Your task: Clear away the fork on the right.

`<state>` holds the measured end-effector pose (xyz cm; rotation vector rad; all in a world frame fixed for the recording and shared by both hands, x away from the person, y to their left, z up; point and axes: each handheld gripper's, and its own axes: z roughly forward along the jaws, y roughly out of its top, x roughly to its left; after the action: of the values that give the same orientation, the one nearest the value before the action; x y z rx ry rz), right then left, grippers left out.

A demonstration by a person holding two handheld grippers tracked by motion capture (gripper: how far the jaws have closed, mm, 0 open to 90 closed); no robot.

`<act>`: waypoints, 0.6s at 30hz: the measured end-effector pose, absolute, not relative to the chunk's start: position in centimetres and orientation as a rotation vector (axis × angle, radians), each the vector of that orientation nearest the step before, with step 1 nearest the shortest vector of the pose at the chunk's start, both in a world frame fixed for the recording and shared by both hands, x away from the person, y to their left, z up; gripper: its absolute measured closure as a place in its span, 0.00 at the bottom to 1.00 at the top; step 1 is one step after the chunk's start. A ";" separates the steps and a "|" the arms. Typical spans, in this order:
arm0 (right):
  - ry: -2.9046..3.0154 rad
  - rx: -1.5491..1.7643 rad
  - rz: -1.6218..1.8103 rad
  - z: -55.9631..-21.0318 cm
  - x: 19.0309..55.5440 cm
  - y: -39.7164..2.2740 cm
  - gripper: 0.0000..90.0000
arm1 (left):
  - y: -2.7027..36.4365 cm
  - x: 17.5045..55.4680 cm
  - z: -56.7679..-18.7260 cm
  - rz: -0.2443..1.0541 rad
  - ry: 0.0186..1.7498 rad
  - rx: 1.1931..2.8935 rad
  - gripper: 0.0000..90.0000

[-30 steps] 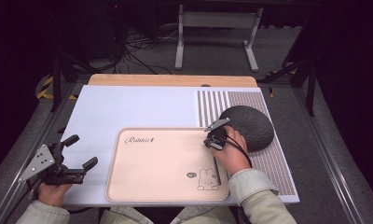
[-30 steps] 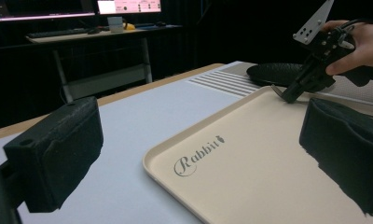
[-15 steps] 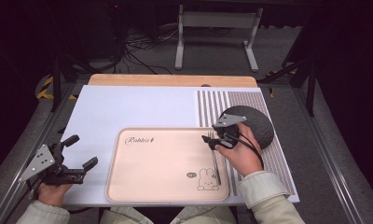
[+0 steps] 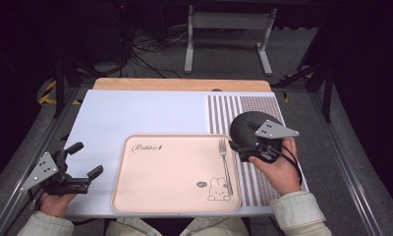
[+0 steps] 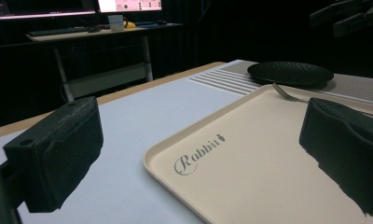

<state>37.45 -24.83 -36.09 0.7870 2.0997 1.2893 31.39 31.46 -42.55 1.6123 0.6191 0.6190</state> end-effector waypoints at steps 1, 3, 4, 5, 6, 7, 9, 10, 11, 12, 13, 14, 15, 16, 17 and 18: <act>2.087 0.782 1.304 -36.1 37.3 -25.2 0.12 | 31.5 31.4 -42.5 0.619 0.620 1.613 0.00; 2.060 0.784 1.346 -36.1 36.9 -26.0 0.11 | 31.5 31.4 -42.5 0.619 0.620 1.612 0.00; 2.049 0.783 1.356 -36.2 36.7 -26.3 0.10 | 31.5 31.4 -42.5 0.619 0.619 1.612 0.00; 2.038 0.776 1.364 -36.2 36.6 -26.6 0.10 | 31.5 31.4 -42.5 0.620 0.619 1.613 0.00; 2.028 0.773 1.372 -36.2 36.4 -26.9 0.09 | 31.5 31.4 -42.5 0.620 0.620 1.613 0.00; 2.021 0.766 1.383 -36.3 36.3 -27.2 0.09 | 31.5 31.4 -42.5 0.620 0.620 1.612 0.00; 2.003 0.754 1.406 -36.4 35.9 -27.7 0.08 | 31.5 31.4 -42.5 0.620 0.621 1.612 0.00; 1.997 0.749 1.410 -36.5 35.8 -27.8 0.08 | 31.5 31.4 -42.5 0.620 0.620 1.616 0.00; 1.989 0.736 1.409 -36.6 35.7 -28.2 0.07 | 31.5 31.4 -42.5 0.620 0.620 1.615 0.00; 1.989 0.736 1.409 -36.6 35.7 -28.2 0.07 | 31.5 31.4 -42.5 0.620 0.620 1.615 0.00; 1.981 0.733 1.418 -36.8 35.4 -28.7 0.06 | 31.5 31.4 -42.5 0.620 0.621 1.612 0.00; 1.978 0.731 1.418 -36.9 35.3 -29.0 0.06 | 31.5 31.4 -42.5 0.621 0.621 1.615 0.00; 1.971 0.730 1.419 -37.0 35.2 -29.2 0.05 | 31.5 31.4 -42.5 0.620 0.620 1.615 0.00; 1.965 0.725 1.424 -37.1 35.0 -29.4 0.05 | 31.5 31.4 -42.5 0.621 0.620 1.614 0.00; 1.962 0.724 1.428 -37.2 34.9 -29.6 0.05 | 31.5 31.4 -42.5 0.620 0.620 1.618 0.00; 1.961 0.726 1.427 -37.3 34.8 -29.8 0.04 | 31.5 31.4 -42.5 0.620 0.620 1.616 0.00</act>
<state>34.82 -29.84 -37.34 0.7258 1.9610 1.4271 31.37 31.49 -42.53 1.6163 0.6200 0.6203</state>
